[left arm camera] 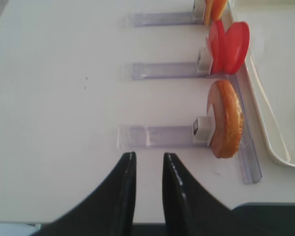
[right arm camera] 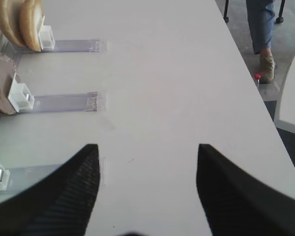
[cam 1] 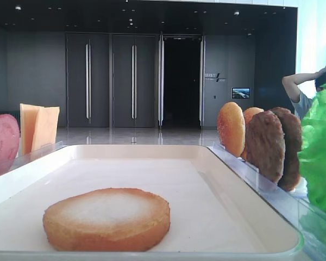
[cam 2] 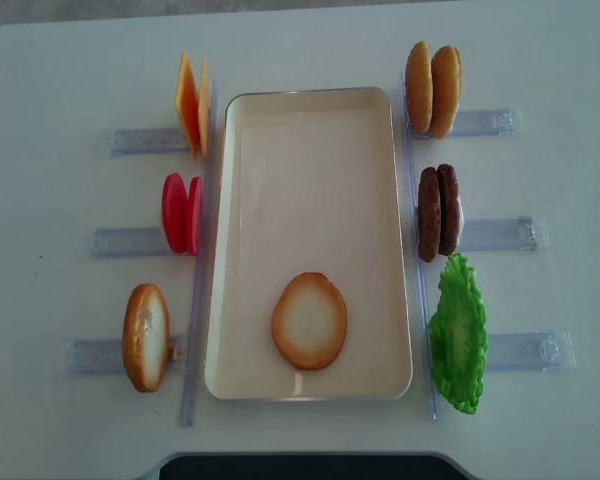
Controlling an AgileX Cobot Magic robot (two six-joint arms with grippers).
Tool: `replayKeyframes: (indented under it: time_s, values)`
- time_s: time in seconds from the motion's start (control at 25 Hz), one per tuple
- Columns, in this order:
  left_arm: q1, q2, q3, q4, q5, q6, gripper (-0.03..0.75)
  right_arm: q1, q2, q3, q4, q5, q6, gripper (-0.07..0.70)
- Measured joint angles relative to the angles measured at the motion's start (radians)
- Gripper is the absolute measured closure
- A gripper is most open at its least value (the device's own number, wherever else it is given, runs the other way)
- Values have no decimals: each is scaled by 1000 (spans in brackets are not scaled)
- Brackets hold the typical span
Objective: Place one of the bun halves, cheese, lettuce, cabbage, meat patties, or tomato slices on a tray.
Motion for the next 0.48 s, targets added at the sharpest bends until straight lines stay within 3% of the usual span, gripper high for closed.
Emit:
replayKeyframes:
  time_s: [0.16, 0.48]
  values:
    - [0, 0, 25, 2, -50, -1, 574, 0, 0, 0, 0, 0, 0, 216]
    - [0, 0, 28, 9, -77, -1, 575, 0, 0, 0, 0, 0, 0, 216]
